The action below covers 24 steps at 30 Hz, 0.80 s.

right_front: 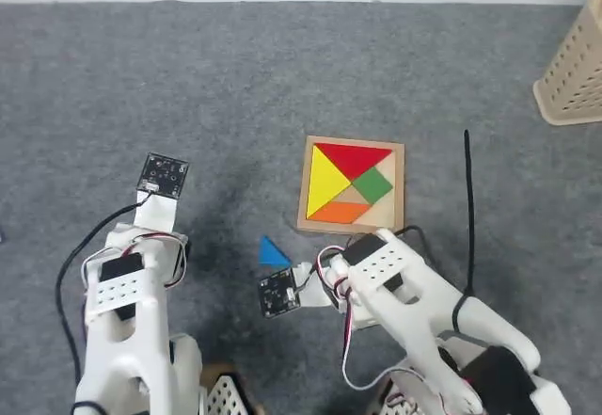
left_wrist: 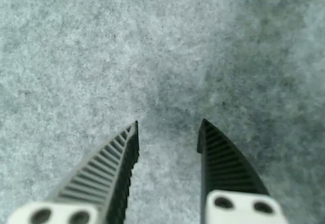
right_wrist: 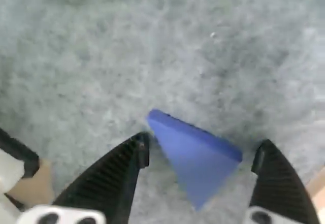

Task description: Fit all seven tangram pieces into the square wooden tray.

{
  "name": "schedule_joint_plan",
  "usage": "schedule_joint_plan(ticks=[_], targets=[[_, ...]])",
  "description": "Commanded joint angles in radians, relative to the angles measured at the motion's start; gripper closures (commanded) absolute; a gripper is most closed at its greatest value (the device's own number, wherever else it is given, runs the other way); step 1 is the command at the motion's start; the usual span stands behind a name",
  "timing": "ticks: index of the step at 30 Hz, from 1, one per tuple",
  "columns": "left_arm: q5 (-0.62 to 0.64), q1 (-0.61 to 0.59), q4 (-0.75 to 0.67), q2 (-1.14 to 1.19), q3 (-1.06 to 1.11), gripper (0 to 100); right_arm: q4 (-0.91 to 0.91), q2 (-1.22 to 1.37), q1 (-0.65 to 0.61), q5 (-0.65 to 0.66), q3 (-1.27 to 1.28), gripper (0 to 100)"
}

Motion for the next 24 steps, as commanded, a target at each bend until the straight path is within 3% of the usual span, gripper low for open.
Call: schedule_joint_plan(ticks=[1, 7, 15, 24], targets=[[0.020, 0.008, -0.021, -0.026, -0.005, 83, -0.027, -0.038, 0.001, -0.089, -0.003, 69.0], [0.020, 0.008, -0.021, -0.026, -0.005, 83, -0.067, -0.038, 0.035, -0.239, 0.000, 86.1], [0.020, 0.008, -0.021, -0.026, -0.005, 83, -0.077, -0.045, 0.209, -0.420, -0.023, 87.0], [0.020, 0.006, -0.021, -0.026, -0.005, 83, 0.035, -0.039, 0.346, -0.813, -0.222, 87.2]])
